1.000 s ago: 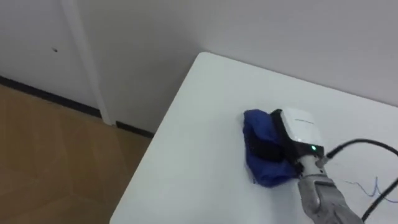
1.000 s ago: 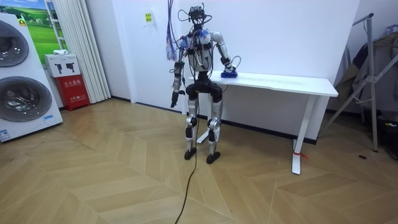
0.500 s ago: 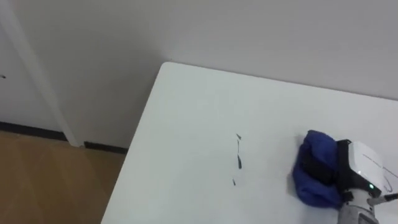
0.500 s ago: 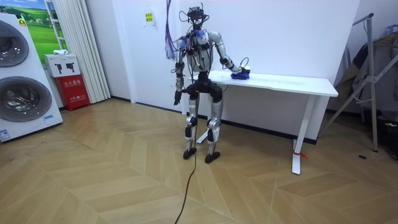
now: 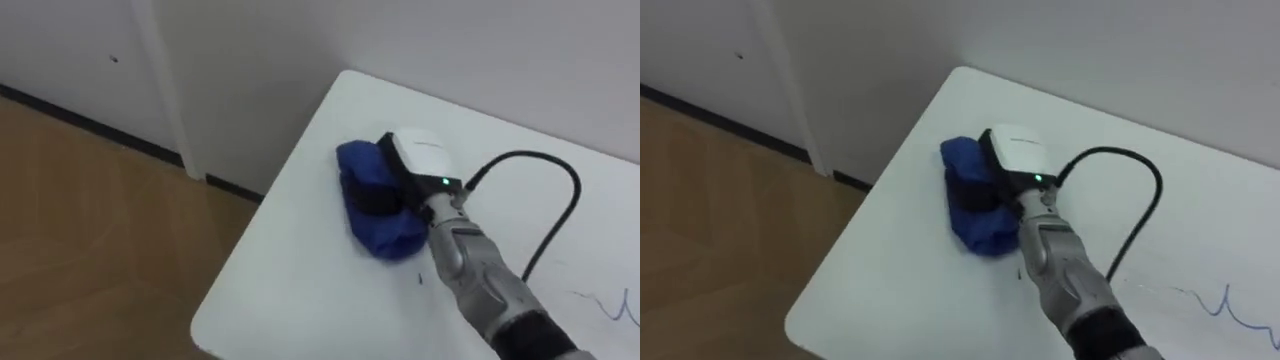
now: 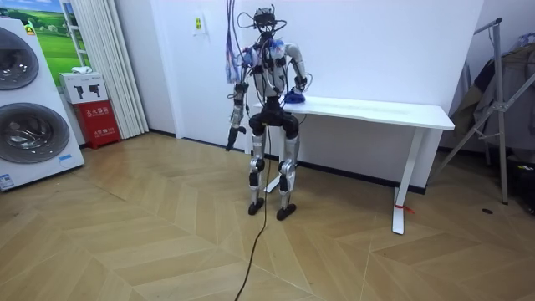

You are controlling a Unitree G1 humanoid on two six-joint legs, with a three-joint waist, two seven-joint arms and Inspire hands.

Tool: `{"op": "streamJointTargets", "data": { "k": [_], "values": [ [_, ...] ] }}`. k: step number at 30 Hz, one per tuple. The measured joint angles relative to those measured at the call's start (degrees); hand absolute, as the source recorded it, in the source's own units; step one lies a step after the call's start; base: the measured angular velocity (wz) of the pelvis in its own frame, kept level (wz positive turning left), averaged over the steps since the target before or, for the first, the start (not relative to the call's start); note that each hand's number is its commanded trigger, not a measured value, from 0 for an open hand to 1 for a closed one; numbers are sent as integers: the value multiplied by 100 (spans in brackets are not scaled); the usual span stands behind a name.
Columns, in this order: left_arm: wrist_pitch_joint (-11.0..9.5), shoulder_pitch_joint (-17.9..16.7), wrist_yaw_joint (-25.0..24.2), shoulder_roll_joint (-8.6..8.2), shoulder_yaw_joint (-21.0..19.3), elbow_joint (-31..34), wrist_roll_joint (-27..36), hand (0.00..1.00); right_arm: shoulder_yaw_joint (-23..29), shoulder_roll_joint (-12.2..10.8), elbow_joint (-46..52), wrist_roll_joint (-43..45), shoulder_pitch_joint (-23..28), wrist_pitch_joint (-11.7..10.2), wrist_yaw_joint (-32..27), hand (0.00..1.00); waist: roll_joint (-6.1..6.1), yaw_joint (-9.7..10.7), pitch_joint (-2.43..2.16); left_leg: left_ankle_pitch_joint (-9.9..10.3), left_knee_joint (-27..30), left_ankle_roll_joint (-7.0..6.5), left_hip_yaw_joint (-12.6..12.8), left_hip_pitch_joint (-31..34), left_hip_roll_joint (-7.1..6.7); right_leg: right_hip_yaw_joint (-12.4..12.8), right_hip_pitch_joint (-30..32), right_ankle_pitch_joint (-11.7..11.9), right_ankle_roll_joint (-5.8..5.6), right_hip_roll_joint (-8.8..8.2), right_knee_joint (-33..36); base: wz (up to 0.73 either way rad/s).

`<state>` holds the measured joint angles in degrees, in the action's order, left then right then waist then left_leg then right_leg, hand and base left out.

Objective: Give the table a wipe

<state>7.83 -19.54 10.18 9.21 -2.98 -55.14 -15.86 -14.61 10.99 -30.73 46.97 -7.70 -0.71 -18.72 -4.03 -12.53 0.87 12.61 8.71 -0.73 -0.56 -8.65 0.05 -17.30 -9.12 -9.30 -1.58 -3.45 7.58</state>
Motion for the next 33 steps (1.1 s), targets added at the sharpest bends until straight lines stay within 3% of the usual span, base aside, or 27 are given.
{"op": "streamJointTargets", "data": {
  "k": [1,3,5,9,11,14,16,17,21,24,26,27,28,30,31,32,33],
  "values": [
    [-1,-55,2,1,-146,3,-4,0,200,2,3,-75,319,-106,-200,100,4,102,-81,-4,3,-6,17,-17,-19,3,-26,-5,-8,-22,5,10],
    [-2,-78,13,32,-190,1,-3,0,459,20,-54,-302,645,-229,-425,100,49,287,-99,-12,12,-21,23,-91,-49,-23,-136,-9,-15,-50,6,2],
    [-49,-5,15,41,-190,5,-3,0,695,72,-65,-559,931,-295,-643,100,103,406,-161,-5,23,-32,40,-104,-85,-50,-208,-31,-52,-90,22,-3],
    [-88,297,68,26,-121,6,0,0,669,-21,-256,-728,735,-223,-606,100,152,429,-158,23,24,-113,123,-124,-66,28,-175,-27,-66,-48,28,-19],
    [-67,442,112,-126,-106,1,11,0,455,-133,-239,-680,456,147,-350,100,220,305,-149,32,-18,-119,239,-161,17,213,-87,-9,-37,22,119,-33],
    [-5,465,211,-180,187,-4,11,0,-26,-230,-64,-497,112,484,-16,100,216,106,-138,12,-2,-65,416,-61,98,312,102,64,82,120,158,-36],
    [70,474,214,-203,361,-4,11,0,-280,-272,27,-367,-80,531,170,100,212,45,-117,-16,3,-19,462,16,141,315,244,77,113,158,227,-15],
    [92,499,212,-237,442,-2,11,0,-341,-309,30,-327,-147,500,218,100,217,22,-81,-32,1,3,473,29,154,316,297,83,130,174,214,-4],
    [98,413,140,-336,438,5,11,0,-213,-317,-115,-183,-39,221,55,100,265,-13,-51,-39,32,13,522,12,167,323,357,58,162,149,278,-2],
    [75,371,74,-277,263,-3,16,0,-3,-310,-308,-170,245,-199,-466,100,247,226,-49,-36,50,11,604,-1,218,298,438,44,147,92,463,-4],
    [-24,381,46,-172,-209,-19,-145,0,431,-231,-409,-181,644,-461,-1035,100,193,305,-47,-27,110,-6,1124,13,235,382,621,40,139,35,632,-43],
    [-55,386,44,-118,-366,-28,-201,0,522,-181,-437,-206,743,-491,-1207,100,186,333,-52,-11,117,-33,1243,14,239,359,639,41,137,24,628,-52],
    [-116,357,52,48,-591,-67,-230,0,658,-43,-475,-286,947,-494,-1516,100,145,419,-72,49,165,-115,1391,76,260,237,642,51,121,1,590,-44],
    [-162,351,85,182,-862,-40,-242,0,1014,109,-675,-404,1187,-493,-1868,100,154,446,-94,152,352,-135,1838,220,451,-244,760,-73,-9,-196,1118,-29],
    [-221,348,105,279,-885,17,-241,0,1287,125,-770,-487,1333,-413,-2023,100,165,438,-103,219,496,-131,2063,253,547,-533,832,-255,-83,-585,1833,-21],
    [-293,395,173,358,-846,31,-238,0,1355,161,-908,-658,1387,-304,-2154,100,162,420,-104,298,674,-117,2130,319,640,-589,880,-366,-220,-1031,2347,-25],
    [-302,402,197,382,-799,26,-236,0,1353,163,-926,-714,1381,-248,-2172,100,160,407,-103,343,793,-97,2148,383,699,-572,895,-375,-251,-1243,2504,-36]
  ]
}}
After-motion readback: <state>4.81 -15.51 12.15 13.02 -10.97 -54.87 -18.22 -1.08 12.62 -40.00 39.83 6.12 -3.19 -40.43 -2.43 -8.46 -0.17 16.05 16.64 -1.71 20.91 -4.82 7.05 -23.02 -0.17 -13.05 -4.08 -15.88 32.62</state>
